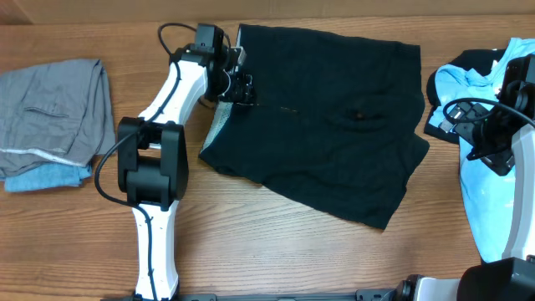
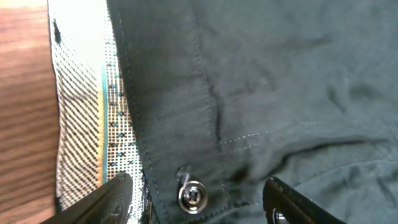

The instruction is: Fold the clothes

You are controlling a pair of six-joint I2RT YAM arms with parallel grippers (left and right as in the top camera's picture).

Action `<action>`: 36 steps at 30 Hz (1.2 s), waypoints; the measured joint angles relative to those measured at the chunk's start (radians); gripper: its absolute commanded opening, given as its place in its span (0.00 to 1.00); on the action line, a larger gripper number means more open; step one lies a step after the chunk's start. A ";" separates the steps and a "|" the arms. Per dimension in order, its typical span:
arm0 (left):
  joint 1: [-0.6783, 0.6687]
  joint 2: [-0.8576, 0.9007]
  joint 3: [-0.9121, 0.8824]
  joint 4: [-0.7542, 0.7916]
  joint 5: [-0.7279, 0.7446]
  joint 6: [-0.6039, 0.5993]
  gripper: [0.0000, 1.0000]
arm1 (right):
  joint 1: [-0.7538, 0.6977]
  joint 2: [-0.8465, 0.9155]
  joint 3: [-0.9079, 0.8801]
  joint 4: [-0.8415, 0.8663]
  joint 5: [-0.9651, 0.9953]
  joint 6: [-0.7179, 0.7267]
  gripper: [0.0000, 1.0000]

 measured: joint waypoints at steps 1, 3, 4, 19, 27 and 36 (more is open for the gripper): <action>0.000 0.000 -0.014 0.010 0.000 -0.009 0.62 | 0.000 0.000 0.000 0.000 0.000 0.001 1.00; 0.000 0.000 -0.027 0.023 -0.003 -0.025 0.56 | 0.000 0.000 0.000 0.000 0.000 0.000 1.00; 0.001 0.000 -0.029 0.027 -0.004 -0.029 0.54 | 0.000 0.000 0.000 0.000 0.000 0.000 1.00; 0.002 0.000 -0.005 -0.033 0.031 -0.051 0.06 | 0.000 0.000 0.000 0.000 0.000 0.001 1.00; 0.002 0.000 0.148 -0.161 0.003 -0.017 0.05 | 0.000 0.000 0.000 -0.001 0.000 0.000 1.00; 0.002 0.000 0.161 -0.192 -0.109 0.009 0.05 | 0.000 0.000 0.000 0.000 0.000 0.000 1.00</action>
